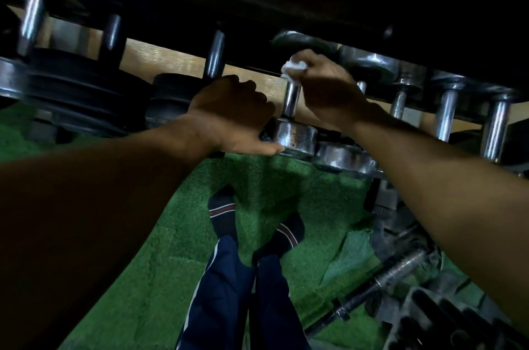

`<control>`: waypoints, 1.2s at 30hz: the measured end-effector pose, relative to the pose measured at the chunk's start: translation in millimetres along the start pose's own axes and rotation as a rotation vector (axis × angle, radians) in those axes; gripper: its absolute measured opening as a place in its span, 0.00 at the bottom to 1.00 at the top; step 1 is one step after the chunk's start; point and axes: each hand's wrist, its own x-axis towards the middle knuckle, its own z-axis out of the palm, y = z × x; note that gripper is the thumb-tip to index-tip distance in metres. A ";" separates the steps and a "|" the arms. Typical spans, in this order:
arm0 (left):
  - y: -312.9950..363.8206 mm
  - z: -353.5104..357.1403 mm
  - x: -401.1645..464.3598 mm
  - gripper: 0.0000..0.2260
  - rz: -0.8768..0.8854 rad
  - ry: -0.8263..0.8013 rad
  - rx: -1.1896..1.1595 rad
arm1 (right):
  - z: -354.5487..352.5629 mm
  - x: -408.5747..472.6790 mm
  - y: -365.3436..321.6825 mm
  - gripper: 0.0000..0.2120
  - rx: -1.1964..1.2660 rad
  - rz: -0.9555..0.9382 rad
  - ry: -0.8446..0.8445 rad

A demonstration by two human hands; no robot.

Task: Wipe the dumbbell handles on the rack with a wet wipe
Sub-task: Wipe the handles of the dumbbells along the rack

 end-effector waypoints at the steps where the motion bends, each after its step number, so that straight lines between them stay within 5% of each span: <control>1: -0.1 0.6 0.2 0.34 -0.002 -0.004 -0.005 | 0.4 0.8 0.3 0.27 0.004 0.056 0.019; 8: -0.9 2.7 -3.3 0.33 -0.002 0.062 -0.024 | 24.9 1.3 -44.7 0.23 0.434 0.468 0.257; 12: -0.8 2.8 -1.2 0.34 -0.011 0.044 -0.029 | 12.4 11.5 -46.6 0.22 0.663 0.817 0.124; 14: -1.5 3.4 -0.9 0.35 -0.012 0.048 -0.023 | 9.1 20.7 -36.7 0.13 0.803 0.894 0.121; 19: -2.3 8.0 1.3 0.36 -0.003 0.055 -0.021 | 6.5 16.0 -27.3 0.18 0.945 0.851 -0.101; 23: -3.5 9.1 0.4 0.35 0.005 0.072 -0.028 | 27.2 -8.2 -29.4 0.08 0.930 0.877 -0.163; 25: -2.8 8.5 0.1 0.36 0.012 0.060 -0.029 | 22.2 -5.0 -28.4 0.14 0.983 0.856 -0.216; 29: -2.9 5.3 0.8 0.35 0.022 0.056 -0.025 | 3.2 12.7 -22.4 0.17 1.193 0.866 0.047; 34: -0.2 4.0 0.5 0.36 0.012 0.068 -0.026 | 7.6 -2.5 -16.4 0.11 1.104 0.938 -0.121; 36: -0.7 4.5 -0.1 0.36 0.009 0.060 -0.025 | 9.6 -14.0 -14.9 0.16 1.096 0.909 -0.189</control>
